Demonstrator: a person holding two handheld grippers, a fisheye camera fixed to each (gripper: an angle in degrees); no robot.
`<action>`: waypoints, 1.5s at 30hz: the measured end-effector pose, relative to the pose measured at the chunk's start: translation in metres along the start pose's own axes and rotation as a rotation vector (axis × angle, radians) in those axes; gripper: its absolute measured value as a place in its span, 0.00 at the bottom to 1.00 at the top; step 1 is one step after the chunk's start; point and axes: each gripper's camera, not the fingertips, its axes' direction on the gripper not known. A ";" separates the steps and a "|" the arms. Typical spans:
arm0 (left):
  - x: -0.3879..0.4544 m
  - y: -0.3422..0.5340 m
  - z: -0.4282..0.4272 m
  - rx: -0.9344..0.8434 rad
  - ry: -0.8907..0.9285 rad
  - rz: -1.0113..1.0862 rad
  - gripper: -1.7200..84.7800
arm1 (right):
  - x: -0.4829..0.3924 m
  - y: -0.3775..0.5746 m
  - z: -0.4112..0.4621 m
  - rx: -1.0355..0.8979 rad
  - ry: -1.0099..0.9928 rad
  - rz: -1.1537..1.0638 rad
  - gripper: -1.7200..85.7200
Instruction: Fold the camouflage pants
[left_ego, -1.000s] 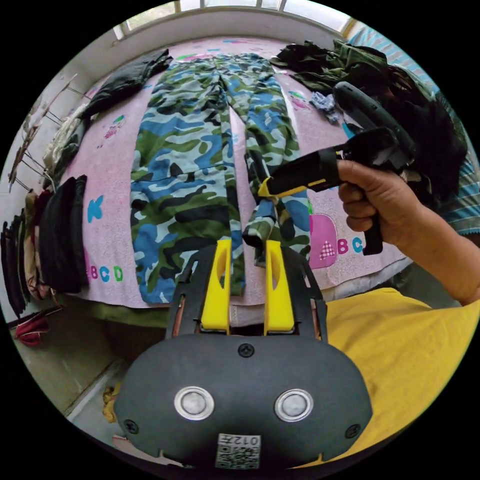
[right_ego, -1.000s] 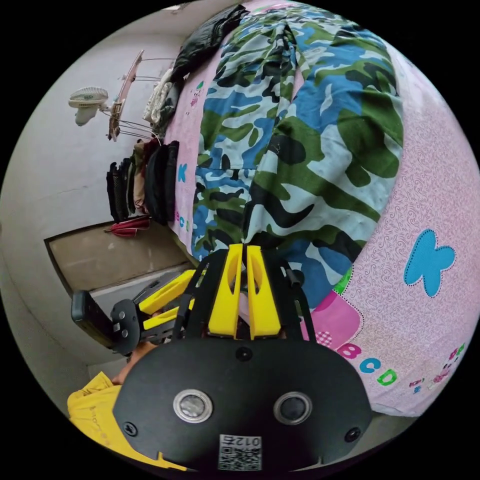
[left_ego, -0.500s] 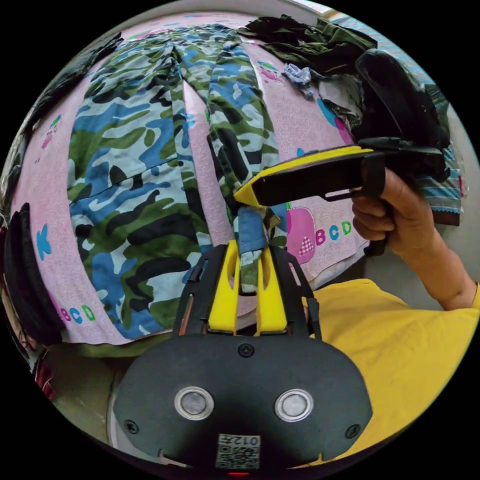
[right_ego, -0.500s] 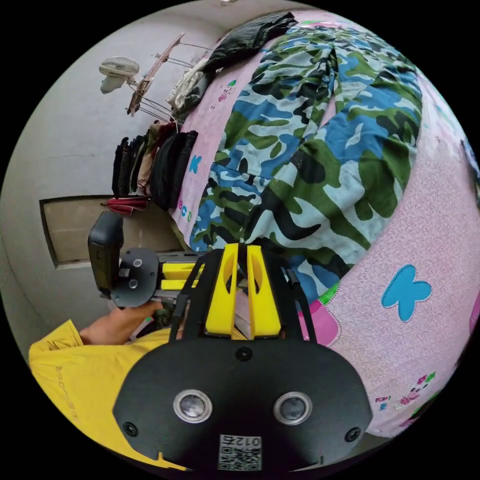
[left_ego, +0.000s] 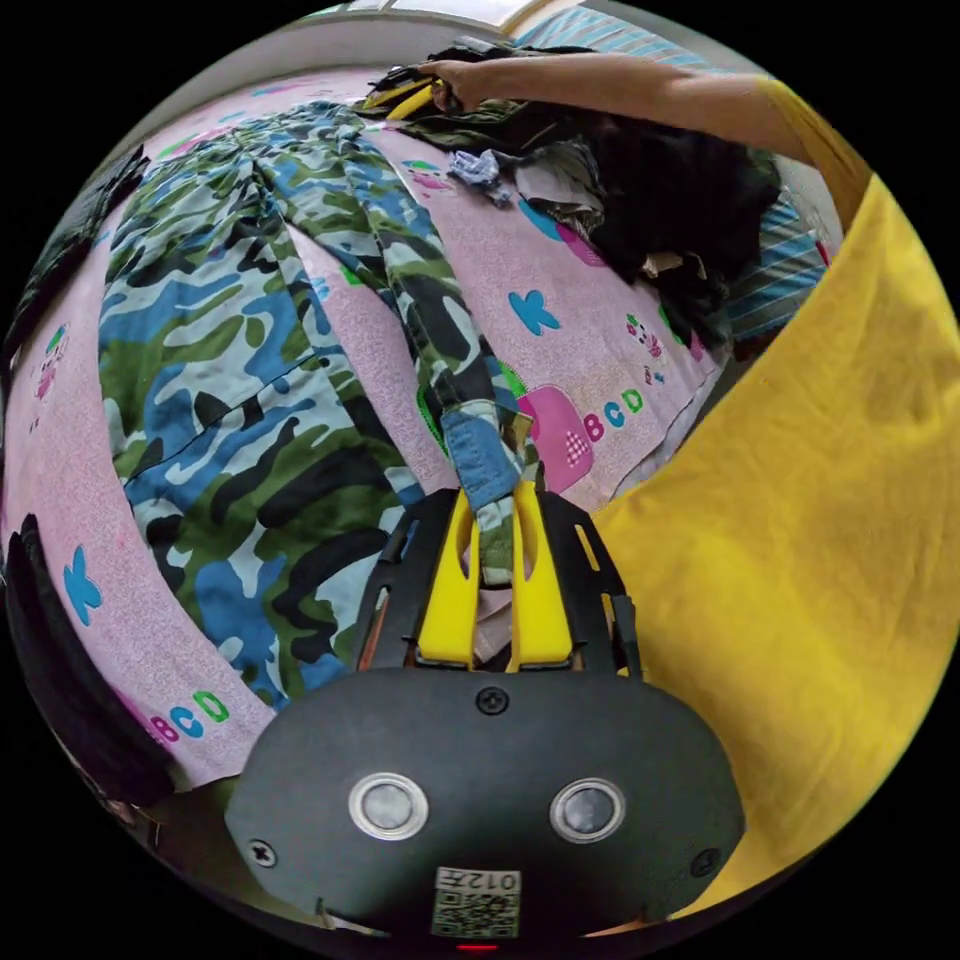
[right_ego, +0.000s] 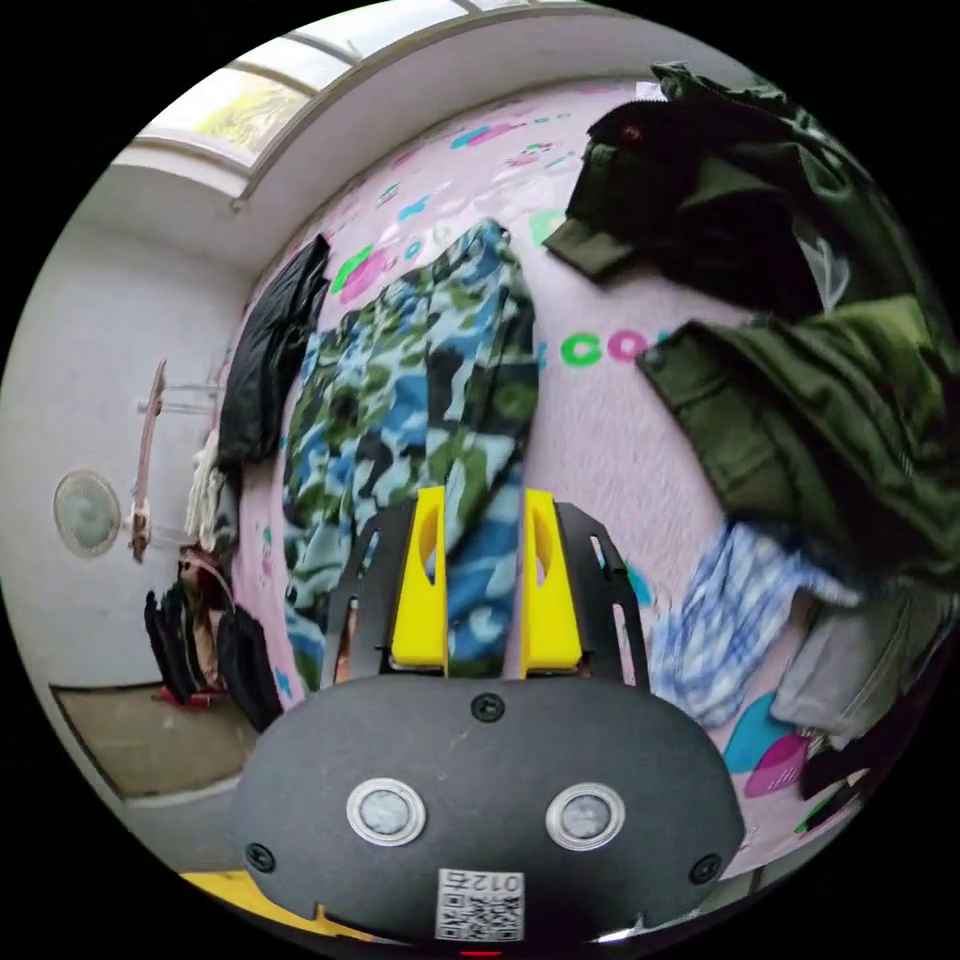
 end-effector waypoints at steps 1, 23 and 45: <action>-0.009 0.003 0.002 -0.008 0.010 0.003 0.10 | -0.010 -0.026 0.001 0.028 0.039 0.006 0.16; -0.140 0.156 -0.043 0.089 0.096 -0.316 0.07 | -0.318 -0.110 -0.017 0.021 0.202 -0.260 0.03; -0.210 0.305 -0.019 0.332 0.322 -0.649 0.04 | -0.569 -0.055 0.151 -0.093 0.473 -0.548 0.04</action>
